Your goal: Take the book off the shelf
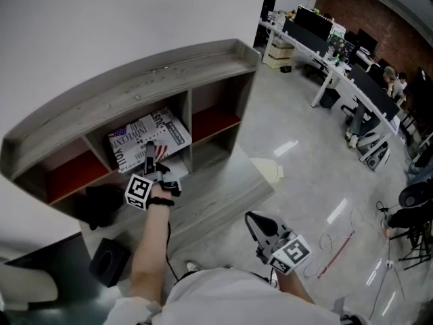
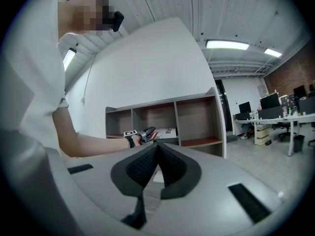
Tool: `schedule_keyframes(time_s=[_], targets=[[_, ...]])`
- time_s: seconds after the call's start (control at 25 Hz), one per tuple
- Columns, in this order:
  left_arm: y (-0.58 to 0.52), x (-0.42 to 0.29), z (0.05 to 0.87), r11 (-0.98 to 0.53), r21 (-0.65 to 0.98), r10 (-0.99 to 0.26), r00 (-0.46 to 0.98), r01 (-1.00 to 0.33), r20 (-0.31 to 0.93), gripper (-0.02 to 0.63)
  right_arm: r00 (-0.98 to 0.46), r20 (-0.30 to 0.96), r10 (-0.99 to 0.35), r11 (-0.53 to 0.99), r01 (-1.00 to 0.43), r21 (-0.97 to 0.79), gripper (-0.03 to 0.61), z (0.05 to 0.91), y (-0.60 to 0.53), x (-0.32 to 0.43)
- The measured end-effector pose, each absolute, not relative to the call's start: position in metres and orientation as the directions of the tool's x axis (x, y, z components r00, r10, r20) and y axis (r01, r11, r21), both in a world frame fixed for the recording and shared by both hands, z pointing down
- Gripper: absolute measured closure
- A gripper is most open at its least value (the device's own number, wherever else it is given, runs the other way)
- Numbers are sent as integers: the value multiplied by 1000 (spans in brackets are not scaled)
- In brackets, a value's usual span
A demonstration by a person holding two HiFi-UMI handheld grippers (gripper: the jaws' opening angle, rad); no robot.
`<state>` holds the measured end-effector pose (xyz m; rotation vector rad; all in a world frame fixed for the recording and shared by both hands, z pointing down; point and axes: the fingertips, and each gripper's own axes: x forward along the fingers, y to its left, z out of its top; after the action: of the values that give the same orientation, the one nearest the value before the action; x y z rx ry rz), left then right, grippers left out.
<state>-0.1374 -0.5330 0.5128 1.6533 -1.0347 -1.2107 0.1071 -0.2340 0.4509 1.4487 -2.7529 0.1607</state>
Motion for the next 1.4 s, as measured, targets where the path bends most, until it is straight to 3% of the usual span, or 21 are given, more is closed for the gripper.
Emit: schedule_keyframes(time_s=[0.16,0.24,0.6,0.68,0.76,1.4], targets=[[-536,-129,510,-354,932,-913,242,-72,-328,240,-571,74,-818,566,-821,-82,555,453,-231,109],[-535,-127,507,-362,929,-909,250,-77,-333,288,-573,77,-816,567,-819,-84,555,453,-229,113],[-514,-124,511,-354,934,-913,231,-41,-336,346,-593,69,-803,586,-805,-94,555,454,-219,130],[-507,-124,513,-356,934,-912,230,-35,-339,371,-601,65,-796,595,-798,-97,555,453,-218,133],[-499,-122,513,-361,932,-908,237,-27,-345,445,-612,61,-788,606,-789,-98,555,452,-217,135],[-441,-105,513,-394,918,-891,259,-33,-373,443,-704,29,-709,698,-707,-114,555,450,-206,151]])
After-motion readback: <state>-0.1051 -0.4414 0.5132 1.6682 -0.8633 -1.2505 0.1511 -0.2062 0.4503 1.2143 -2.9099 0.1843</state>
